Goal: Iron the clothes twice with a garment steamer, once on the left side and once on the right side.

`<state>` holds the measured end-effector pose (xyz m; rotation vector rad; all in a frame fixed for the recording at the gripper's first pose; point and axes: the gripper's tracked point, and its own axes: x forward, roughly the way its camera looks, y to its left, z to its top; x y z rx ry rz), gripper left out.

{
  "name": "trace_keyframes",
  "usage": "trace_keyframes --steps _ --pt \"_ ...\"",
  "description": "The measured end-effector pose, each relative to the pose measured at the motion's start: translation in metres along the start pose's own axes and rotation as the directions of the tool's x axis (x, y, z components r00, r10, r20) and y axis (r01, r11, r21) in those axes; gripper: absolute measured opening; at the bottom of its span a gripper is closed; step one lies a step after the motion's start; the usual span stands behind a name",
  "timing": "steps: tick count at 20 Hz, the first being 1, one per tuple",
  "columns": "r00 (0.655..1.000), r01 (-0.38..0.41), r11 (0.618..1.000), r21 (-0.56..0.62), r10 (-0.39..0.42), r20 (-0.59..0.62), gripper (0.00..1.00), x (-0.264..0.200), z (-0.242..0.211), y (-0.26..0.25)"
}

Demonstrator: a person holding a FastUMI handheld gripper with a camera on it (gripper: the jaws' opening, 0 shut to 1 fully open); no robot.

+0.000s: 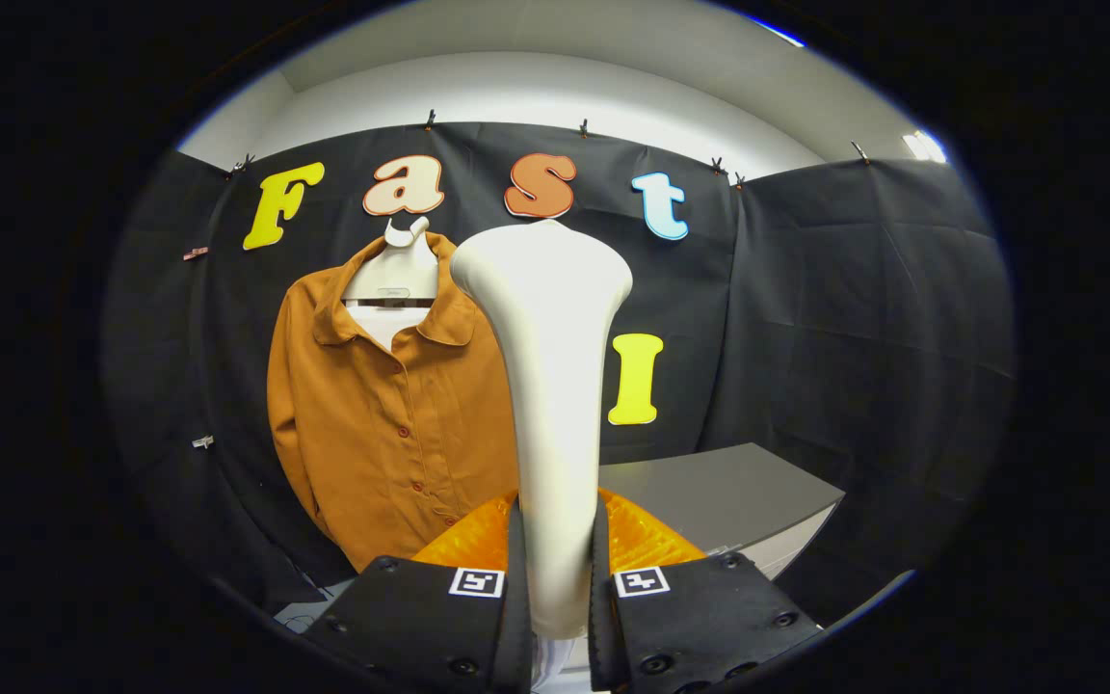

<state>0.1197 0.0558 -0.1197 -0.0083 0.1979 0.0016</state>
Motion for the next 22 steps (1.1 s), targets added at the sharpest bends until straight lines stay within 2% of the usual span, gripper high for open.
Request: trace_keyframes --steps 22 --pt "0.999 -0.021 1.000 0.013 0.020 0.030 0.27 -0.031 0.005 0.004"
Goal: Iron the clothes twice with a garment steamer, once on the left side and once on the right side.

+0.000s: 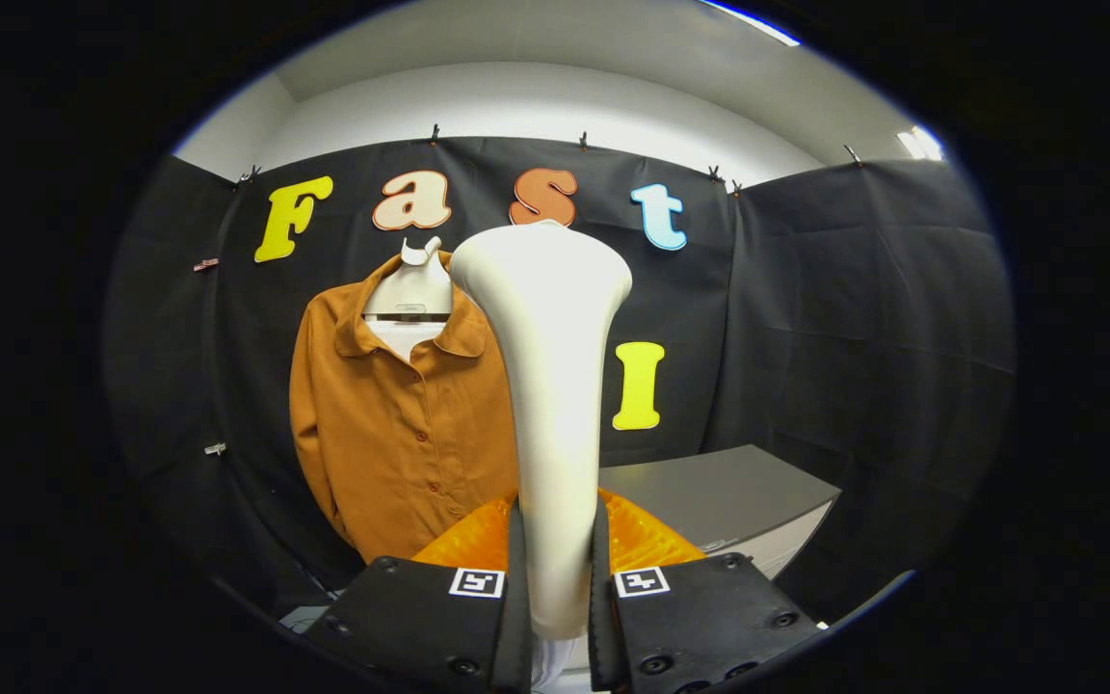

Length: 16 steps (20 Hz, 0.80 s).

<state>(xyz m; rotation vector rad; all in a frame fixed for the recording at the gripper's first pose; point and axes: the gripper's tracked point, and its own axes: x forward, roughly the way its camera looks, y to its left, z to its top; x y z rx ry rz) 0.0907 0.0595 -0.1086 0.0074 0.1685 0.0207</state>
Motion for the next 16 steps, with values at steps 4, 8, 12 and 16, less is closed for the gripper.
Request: trace_keyframes --steps 4,8,12,16 --pt "1.000 0.002 1.000 0.003 -0.002 0.003 0.27 -0.0005 0.0023 -0.0012" --pt "1.000 0.001 1.000 -0.002 -0.001 0.004 0.27 -0.0017 0.0025 -0.0005" --pt "1.000 -0.007 1.000 0.000 0.007 -0.004 0.27 -0.0038 0.0013 0.0028" --pt "1.000 -0.009 1.000 0.001 0.009 -0.001 0.27 -0.0045 0.0021 0.0048"
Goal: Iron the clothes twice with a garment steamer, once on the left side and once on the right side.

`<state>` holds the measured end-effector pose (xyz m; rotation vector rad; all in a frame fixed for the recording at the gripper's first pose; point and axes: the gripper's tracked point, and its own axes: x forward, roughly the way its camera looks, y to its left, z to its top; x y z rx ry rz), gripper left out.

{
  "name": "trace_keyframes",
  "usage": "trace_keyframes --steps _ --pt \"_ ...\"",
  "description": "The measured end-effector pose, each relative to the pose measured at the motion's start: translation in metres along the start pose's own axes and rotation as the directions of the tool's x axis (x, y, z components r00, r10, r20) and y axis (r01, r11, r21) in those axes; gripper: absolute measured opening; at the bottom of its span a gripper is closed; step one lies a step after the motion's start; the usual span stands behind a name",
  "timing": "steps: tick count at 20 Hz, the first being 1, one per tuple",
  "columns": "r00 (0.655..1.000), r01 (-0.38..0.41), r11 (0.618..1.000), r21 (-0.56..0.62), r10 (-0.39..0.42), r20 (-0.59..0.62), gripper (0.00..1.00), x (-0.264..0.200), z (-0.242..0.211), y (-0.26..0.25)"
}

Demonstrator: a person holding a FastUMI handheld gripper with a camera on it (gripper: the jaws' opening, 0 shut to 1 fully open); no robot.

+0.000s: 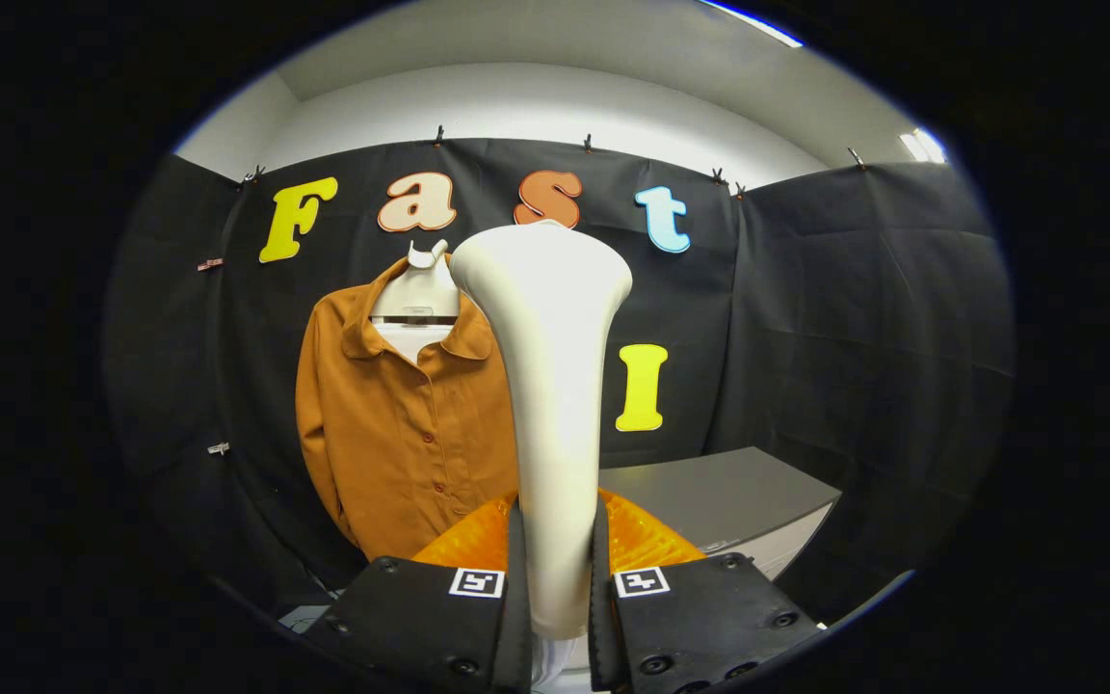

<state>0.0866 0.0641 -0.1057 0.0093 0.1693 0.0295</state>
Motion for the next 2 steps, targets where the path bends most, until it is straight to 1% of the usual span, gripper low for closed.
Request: trace_keyframes --steps 2 --pt "1.000 0.000 1.000 0.001 0.000 0.000 0.27 -0.0008 -0.0004 0.0003"
